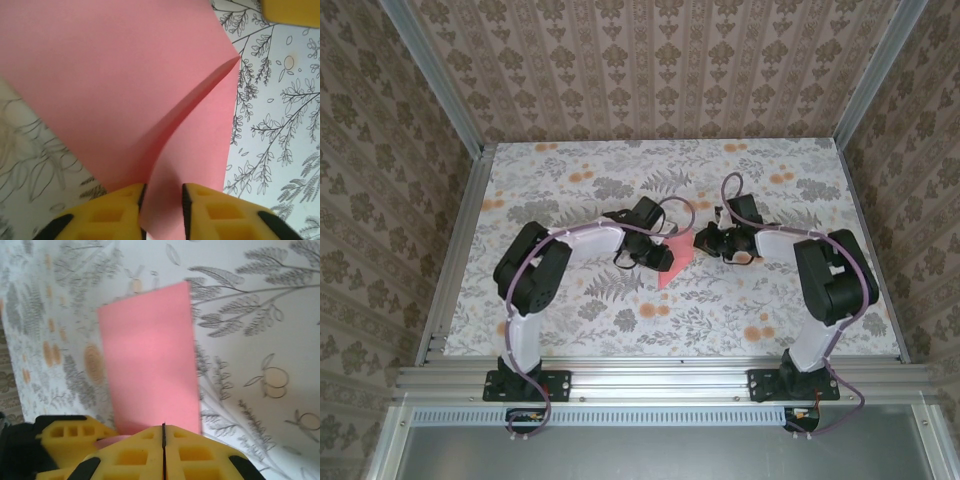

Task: Fold a paper plane with a square sheet of paper (pick it up from the middle)
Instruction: Third fold the triangle at the center of the table.

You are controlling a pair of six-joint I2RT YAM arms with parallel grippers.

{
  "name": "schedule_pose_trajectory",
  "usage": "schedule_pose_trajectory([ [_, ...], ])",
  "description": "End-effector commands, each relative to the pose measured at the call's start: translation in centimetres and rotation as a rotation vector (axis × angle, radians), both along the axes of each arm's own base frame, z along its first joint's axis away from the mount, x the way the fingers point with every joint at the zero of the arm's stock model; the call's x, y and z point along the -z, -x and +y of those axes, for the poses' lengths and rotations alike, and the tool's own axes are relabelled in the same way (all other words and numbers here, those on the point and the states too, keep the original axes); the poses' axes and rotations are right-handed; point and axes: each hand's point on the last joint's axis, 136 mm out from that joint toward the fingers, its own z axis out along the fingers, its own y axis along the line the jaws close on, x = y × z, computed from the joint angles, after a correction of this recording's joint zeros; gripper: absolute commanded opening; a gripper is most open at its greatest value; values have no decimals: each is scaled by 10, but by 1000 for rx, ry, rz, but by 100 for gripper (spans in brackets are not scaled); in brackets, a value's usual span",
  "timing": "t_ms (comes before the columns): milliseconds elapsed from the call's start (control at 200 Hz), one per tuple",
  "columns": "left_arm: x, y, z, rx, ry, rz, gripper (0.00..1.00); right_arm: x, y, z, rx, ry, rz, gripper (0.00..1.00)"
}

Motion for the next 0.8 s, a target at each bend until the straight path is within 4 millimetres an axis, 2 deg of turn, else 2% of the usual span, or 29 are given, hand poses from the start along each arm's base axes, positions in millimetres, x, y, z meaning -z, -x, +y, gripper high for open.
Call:
schedule_pose_trajectory([
  [0,-38,-10,9,-74,7,-52,40,-15,11,1,-31,-16,-18,10],
  [180,-66,-12,14,-108,33,-91,42,-17,20,5,-48,-48,-13,10],
  [375,-75,2,-1,-54,128,-36,15,-15,28,13,-42,-90,-6,10],
  [530,-77,8,-19,-9,185,-5,8,-15,30,22,-48,-118,-3,10],
  [655,-64,7,-27,6,166,16,6,-14,32,30,-64,-123,1,10],
  [795,-33,-7,-13,-56,39,15,2,-15,34,34,-69,-128,0,10],
])
